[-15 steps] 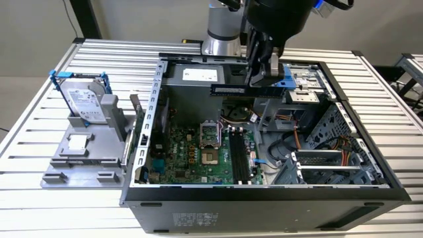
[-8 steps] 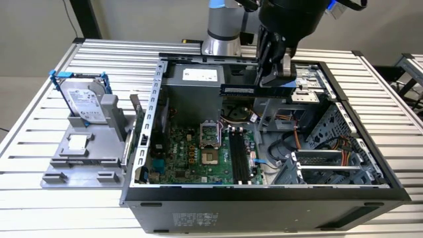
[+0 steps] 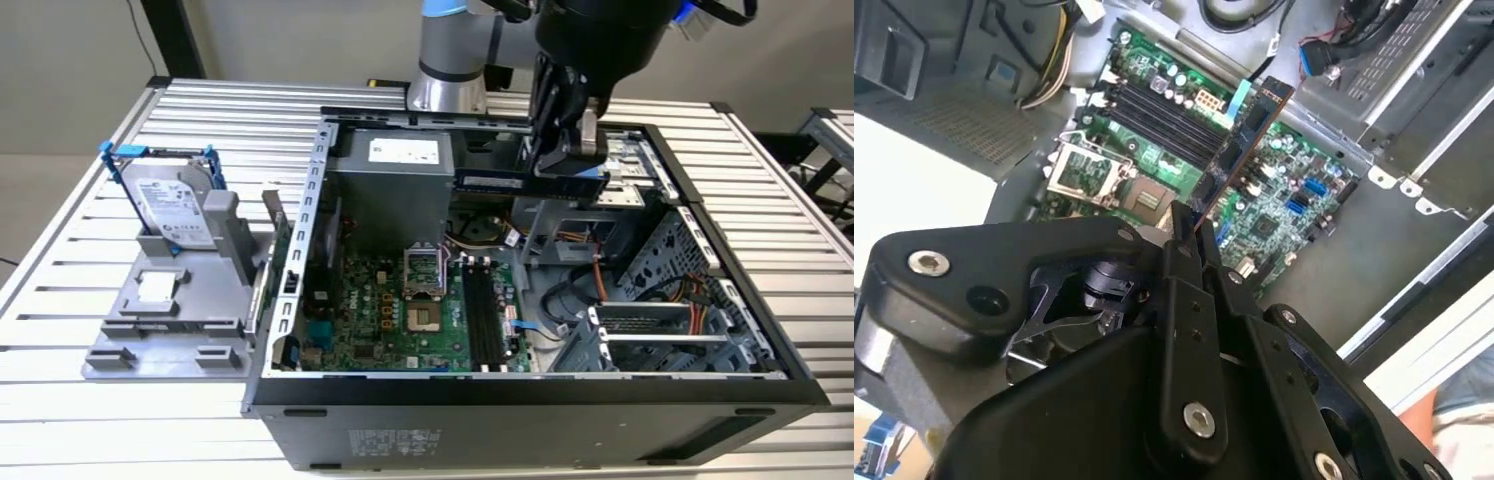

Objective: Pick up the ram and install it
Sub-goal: 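Pick up the ram and move it above insertion slot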

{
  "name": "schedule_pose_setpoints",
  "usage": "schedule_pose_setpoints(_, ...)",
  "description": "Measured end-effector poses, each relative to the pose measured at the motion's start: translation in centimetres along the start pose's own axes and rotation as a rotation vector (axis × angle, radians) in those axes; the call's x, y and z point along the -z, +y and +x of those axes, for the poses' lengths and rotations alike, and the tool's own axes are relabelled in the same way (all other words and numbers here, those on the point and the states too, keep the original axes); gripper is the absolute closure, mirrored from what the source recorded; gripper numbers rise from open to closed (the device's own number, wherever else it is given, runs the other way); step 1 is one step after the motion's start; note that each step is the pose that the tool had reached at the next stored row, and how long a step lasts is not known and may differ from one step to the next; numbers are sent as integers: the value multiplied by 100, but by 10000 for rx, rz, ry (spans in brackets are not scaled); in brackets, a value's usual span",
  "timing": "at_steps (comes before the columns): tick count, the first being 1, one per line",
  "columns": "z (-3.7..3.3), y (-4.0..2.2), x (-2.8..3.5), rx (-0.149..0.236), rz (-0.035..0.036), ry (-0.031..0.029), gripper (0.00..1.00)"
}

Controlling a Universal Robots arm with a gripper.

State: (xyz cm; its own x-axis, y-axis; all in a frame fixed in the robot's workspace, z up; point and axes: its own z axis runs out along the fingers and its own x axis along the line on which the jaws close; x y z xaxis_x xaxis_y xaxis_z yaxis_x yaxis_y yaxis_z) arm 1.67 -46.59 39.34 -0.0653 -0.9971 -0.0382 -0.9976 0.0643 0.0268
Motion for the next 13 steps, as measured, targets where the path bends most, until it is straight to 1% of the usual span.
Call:
schedule_pose_setpoints(5,-2,-27,-2,-372,17,29,100)
schedule_pose_setpoints(8,-3,-46,-1,-397,18,33,100)
schedule_pose_setpoints(13,-3,-51,-1,-398,18,34,100)
